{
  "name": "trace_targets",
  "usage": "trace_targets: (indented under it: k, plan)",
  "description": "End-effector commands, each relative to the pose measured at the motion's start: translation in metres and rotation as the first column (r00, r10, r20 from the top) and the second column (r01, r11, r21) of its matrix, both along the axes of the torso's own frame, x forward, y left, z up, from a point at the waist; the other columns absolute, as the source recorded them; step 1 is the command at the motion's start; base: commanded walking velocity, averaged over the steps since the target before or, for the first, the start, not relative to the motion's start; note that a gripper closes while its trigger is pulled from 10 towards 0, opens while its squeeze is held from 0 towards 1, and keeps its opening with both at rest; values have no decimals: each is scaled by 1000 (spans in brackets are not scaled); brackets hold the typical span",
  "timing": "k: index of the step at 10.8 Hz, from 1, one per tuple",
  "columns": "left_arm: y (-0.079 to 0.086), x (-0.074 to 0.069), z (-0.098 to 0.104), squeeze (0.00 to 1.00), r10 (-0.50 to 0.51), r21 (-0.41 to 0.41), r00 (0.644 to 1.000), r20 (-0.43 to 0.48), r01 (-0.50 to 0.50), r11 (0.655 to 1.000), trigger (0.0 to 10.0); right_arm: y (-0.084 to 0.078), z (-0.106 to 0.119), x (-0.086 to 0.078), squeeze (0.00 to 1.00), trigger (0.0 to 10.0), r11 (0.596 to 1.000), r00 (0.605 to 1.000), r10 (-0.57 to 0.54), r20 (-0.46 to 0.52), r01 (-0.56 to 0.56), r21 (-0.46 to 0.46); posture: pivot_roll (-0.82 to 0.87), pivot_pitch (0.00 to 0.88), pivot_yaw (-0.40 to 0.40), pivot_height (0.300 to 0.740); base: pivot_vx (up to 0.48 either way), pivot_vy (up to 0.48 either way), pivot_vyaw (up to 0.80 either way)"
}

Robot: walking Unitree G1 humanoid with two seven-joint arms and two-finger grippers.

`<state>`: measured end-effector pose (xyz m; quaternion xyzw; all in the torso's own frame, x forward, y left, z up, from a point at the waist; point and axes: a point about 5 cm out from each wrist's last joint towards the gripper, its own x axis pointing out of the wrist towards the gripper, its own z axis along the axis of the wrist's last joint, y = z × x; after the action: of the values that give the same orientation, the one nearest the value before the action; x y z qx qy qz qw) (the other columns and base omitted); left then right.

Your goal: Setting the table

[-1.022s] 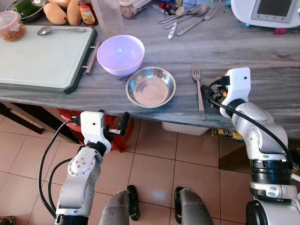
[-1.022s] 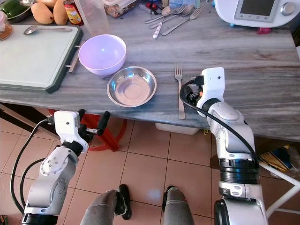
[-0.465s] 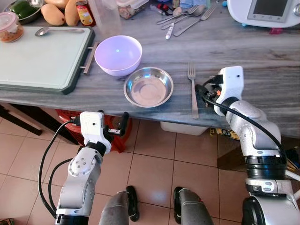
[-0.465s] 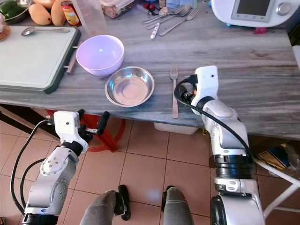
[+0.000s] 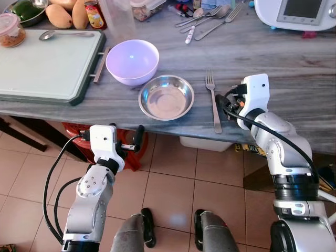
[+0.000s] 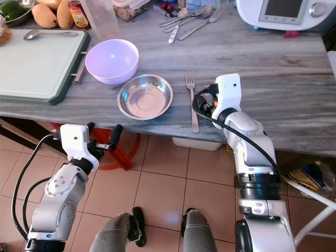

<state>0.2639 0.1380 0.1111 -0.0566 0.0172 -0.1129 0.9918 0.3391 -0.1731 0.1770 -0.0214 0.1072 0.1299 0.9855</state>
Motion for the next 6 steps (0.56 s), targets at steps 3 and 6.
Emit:
trace_targets:
  k: [3,6]
  plan:
    - [4,1,-4,0,13,15,1000,-12,-13,1000,10000,0,-12,-16,0,10000,1000,999,-22,-47,23,5,-42,228,76,740,0,0,0]
    - [5,6,-2,0,16,8,1000,5,-16,1000,10000,-18,4,-24,0,10000,985,983,-170,68,168,28,-52,204,76,740,0,0,0]
